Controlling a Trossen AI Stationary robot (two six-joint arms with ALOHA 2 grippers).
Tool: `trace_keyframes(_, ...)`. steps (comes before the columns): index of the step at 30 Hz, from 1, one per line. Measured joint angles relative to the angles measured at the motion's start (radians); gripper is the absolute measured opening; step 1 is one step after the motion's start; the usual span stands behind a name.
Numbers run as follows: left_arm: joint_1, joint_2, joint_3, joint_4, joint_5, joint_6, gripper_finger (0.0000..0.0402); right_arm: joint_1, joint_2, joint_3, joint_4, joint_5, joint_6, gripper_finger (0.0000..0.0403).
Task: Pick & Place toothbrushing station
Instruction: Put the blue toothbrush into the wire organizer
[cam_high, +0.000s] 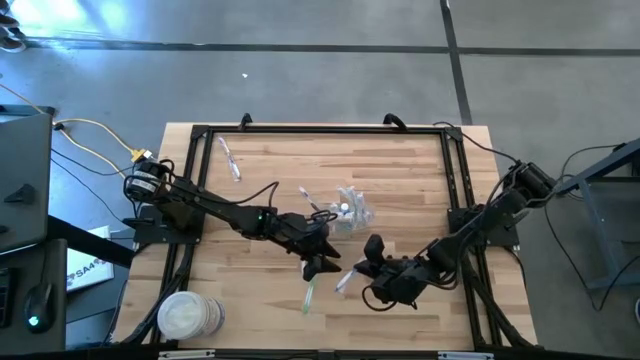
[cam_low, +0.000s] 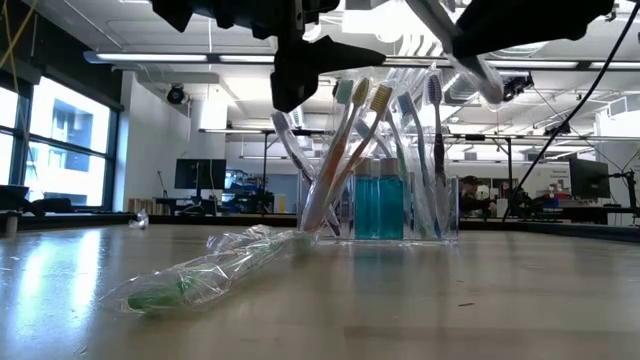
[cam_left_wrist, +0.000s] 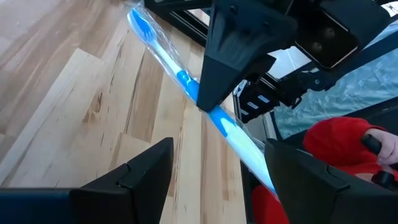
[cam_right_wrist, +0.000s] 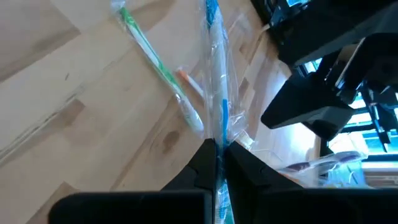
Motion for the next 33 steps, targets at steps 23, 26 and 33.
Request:
trace_keyframes(23, 0.000, 0.023, 0.002, 0.037, -0.005, 0.079, 0.0248, -0.057, -0.001, 0.000, 0.069, 0.130, -0.124, 0.0009)
trace_keyframes(26, 0.000, 0.050, 0.001, 0.068, 0.001, 0.079, 0.0248, -0.057, 0.000, 0.000, 0.064, 0.121, -0.126, 0.0009)
trace_keyframes(33, 0.000, 0.080, 0.002, 0.118, 0.003, 0.083, 0.0242, -0.056, 0.000, 0.000, 0.057, 0.120, -0.121, 0.0009)
